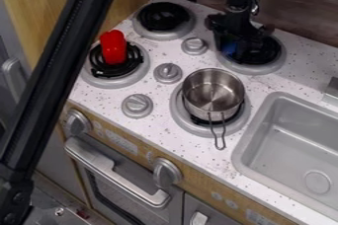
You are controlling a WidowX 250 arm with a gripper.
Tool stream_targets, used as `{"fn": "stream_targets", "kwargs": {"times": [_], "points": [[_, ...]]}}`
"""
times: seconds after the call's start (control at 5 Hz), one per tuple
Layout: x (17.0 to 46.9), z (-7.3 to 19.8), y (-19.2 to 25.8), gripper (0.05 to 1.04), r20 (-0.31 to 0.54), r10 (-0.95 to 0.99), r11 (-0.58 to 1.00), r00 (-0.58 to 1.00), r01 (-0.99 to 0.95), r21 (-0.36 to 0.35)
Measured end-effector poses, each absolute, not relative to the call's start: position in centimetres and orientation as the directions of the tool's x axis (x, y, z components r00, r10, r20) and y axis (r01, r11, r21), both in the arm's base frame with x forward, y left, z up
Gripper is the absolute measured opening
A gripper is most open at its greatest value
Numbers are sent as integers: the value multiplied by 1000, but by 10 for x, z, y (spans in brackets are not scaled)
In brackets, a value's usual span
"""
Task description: Moved the blue spoon from the upper left burner to the upper right burner
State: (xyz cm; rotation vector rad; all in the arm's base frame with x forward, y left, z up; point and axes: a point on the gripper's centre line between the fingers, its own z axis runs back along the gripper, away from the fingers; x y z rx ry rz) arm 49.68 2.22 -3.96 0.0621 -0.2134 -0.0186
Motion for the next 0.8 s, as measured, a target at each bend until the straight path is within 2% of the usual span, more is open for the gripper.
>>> {"fn": "stream_targets", "kwargs": {"times": [0.2,0.4,0.6,0.8], "points": [[484,-38,25,996,176,-14,997,984,0,80],[474,-10,33,1000,224,10,997,974,-26,70],[447,-2,46,1000,193,52,997,980,-60,39],[418,0,54,1000,116,86,996,990,-90,25]]}}
